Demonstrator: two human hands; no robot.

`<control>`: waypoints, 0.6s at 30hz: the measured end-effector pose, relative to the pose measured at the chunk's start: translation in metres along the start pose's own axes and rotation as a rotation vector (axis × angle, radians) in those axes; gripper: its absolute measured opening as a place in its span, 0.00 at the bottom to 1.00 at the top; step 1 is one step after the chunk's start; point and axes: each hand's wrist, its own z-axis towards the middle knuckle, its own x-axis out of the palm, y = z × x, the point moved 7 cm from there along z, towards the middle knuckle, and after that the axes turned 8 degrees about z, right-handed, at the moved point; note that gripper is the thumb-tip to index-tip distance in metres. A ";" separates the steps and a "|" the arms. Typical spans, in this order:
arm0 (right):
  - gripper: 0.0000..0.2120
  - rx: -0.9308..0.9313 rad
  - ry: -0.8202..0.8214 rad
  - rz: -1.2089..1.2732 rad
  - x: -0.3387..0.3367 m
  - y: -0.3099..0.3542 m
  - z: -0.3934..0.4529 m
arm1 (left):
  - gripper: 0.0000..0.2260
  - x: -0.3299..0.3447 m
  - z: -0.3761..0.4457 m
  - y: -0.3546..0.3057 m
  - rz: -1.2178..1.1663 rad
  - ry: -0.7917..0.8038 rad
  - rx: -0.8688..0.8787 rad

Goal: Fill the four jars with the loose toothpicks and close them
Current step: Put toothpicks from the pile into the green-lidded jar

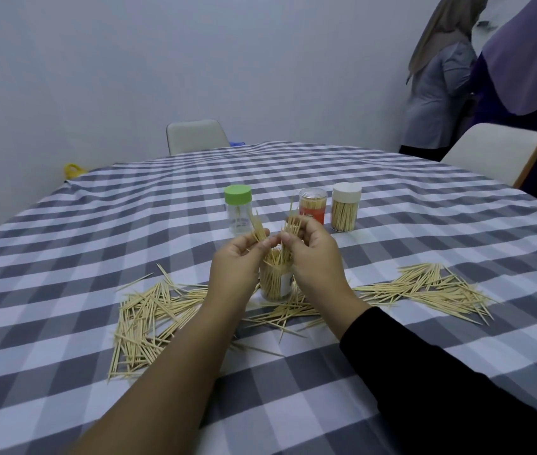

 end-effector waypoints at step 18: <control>0.20 0.053 0.181 -0.060 0.010 0.003 -0.009 | 0.18 0.005 -0.002 -0.008 0.507 0.151 0.096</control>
